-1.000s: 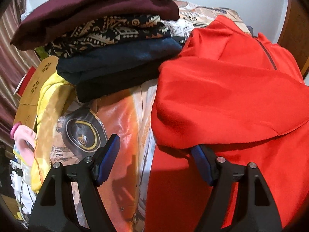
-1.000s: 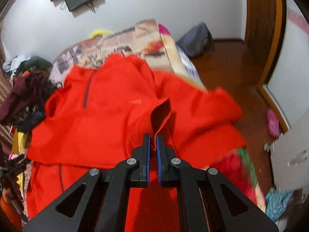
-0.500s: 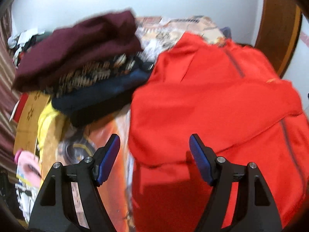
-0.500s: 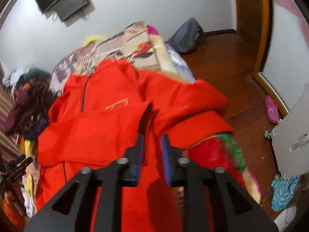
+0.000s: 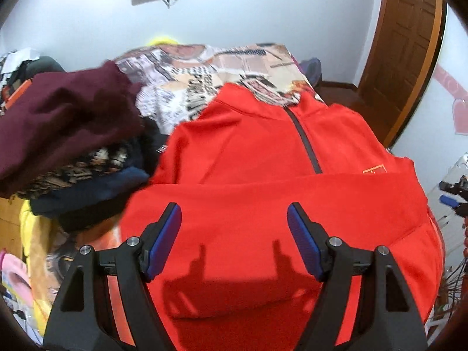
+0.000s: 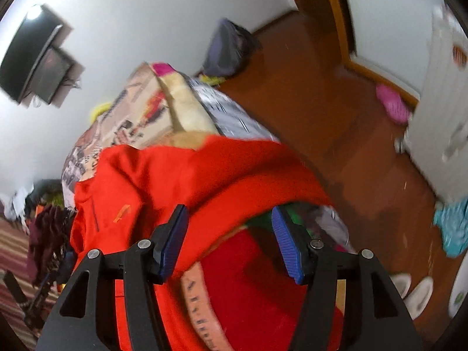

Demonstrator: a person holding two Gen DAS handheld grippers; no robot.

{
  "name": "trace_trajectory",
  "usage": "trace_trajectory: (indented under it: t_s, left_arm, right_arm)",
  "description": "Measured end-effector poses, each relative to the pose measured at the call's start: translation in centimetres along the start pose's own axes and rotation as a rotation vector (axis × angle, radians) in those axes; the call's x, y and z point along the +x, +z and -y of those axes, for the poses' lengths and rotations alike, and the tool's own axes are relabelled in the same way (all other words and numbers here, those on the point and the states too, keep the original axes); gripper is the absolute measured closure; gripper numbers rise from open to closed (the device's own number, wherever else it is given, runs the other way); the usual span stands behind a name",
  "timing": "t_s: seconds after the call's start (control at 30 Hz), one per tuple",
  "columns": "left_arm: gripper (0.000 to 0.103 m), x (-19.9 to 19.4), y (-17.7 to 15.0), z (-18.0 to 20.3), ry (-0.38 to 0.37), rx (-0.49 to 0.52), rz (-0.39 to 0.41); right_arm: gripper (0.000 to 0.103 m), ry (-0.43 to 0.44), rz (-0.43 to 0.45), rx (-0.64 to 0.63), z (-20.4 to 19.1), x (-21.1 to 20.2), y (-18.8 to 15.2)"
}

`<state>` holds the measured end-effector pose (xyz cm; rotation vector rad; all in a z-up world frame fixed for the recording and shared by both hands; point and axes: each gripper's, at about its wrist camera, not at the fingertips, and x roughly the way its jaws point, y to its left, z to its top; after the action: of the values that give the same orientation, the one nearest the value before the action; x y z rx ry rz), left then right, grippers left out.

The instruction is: Fold large clothes

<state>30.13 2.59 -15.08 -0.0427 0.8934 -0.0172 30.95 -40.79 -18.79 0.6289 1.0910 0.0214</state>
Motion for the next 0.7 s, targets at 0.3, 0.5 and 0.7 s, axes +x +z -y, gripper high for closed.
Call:
trace_trajectory:
  t_s: [0.3,0.5,0.7]
  left_arm:
    - [0.029,3.0,-1.5,1.5,-0.017,0.019,-0.069]
    - [0.029,3.8,-2.0,1.1,-0.011,0.003,-0.087]
    - [0.029,3.1,-2.6,0.8,-0.003,0.0,-0.081]
  right_arm:
    - [0.048,0.029,-0.09,0.116,2.3,5.2,1.4]
    - [0.075,-0.008,-0.083,0.143,2.6,6.9,3.1]
    - [0.097,-0.084,-0.017,0.058,1.1,4.8,2.6]
